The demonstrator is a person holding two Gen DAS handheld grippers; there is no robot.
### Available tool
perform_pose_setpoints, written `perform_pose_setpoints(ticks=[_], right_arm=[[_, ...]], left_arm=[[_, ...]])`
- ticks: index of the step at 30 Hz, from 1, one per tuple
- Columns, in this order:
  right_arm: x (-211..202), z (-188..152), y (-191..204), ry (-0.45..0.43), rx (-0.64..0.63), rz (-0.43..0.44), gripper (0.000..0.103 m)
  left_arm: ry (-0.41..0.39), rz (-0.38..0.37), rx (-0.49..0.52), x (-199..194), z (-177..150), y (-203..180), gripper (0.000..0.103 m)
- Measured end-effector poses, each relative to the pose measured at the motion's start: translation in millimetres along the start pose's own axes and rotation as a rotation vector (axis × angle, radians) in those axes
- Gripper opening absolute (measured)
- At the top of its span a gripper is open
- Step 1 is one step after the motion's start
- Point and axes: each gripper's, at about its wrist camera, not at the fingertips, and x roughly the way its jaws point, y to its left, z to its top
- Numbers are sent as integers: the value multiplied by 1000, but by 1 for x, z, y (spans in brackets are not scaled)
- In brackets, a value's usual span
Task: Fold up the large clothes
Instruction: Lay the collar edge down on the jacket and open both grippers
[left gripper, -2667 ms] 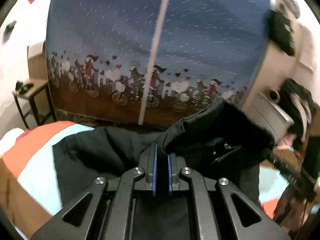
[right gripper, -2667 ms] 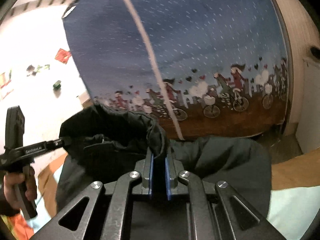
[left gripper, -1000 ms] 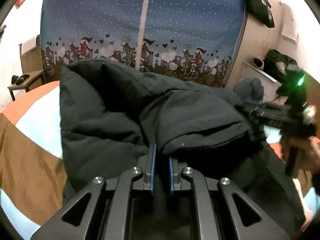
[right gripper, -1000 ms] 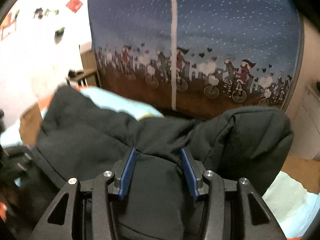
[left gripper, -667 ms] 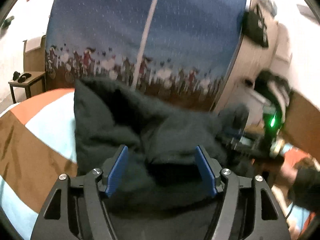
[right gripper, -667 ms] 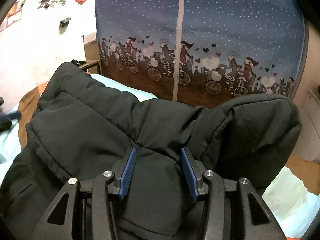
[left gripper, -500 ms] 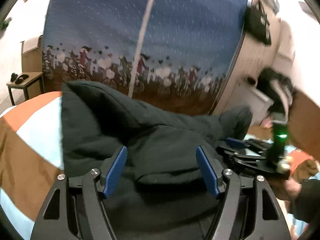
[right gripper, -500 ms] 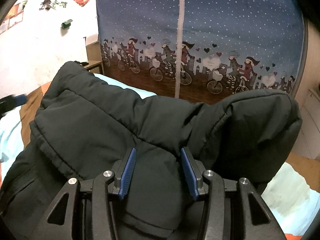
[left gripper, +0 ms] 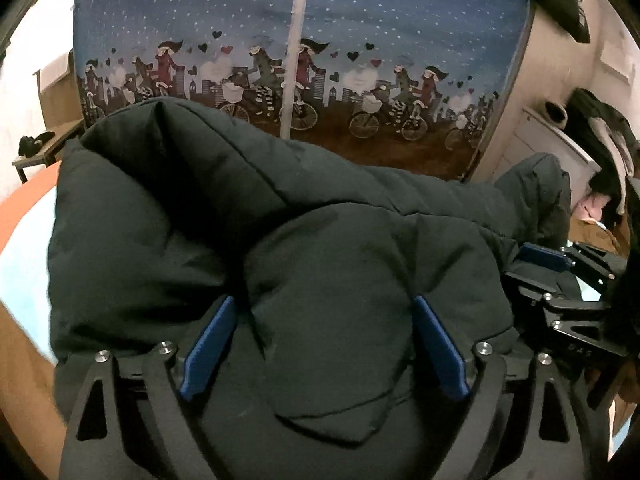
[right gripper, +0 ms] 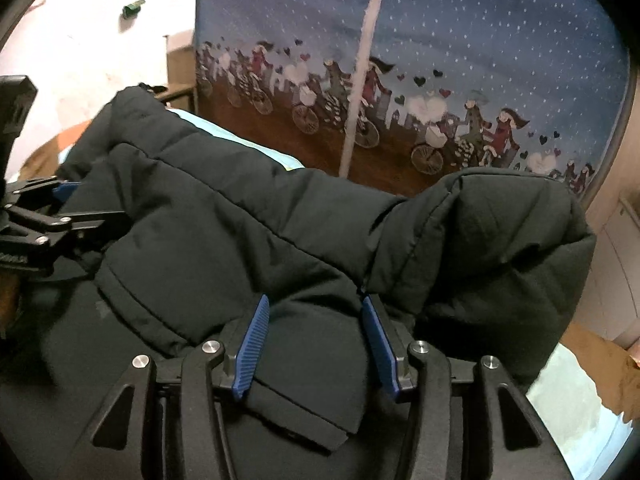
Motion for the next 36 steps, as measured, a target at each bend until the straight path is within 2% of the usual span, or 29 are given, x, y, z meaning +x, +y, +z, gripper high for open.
perform_pose_setpoints(ticks=[5, 9, 12, 15, 17, 18, 20, 23, 27, 31, 36], right_arm=[[35, 15, -15, 33, 36, 0, 47], [52, 17, -24, 15, 72, -6, 47], [50, 13, -22, -17, 74, -22, 47], [32, 5, -24, -72, 98, -2, 48], [17, 0, -27, -89, 119, 19, 58], [10, -3, -29, -93, 126, 18, 67], [-3, -8, -28, -109, 105, 3, 69], [-5, -16, -25, -102, 61, -45, 72], [22, -19, -29, -43, 121, -43, 76], [23, -16, -32, -23, 141, -45, 79], [-6, -23, -44, -65, 238, 0, 80]], left_arm=[[-32, 29, 18, 21, 11, 0, 95], [-49, 54, 27, 38, 13, -1, 100], [-51, 53, 29, 38, 11, -1, 100], [-67, 4, 11, 20, 7, 5, 99], [-122, 7, 5, -2, -3, 11, 99], [-142, 13, 6, -10, -7, 13, 99], [-162, 28, 11, -21, -17, 18, 99], [-99, 63, 57, -13, -22, 16, 100], [-64, 136, 107, 4, -23, 2, 102], [-61, 121, 93, 7, -25, 7, 102], [-68, 101, 63, -12, -27, 11, 102]])
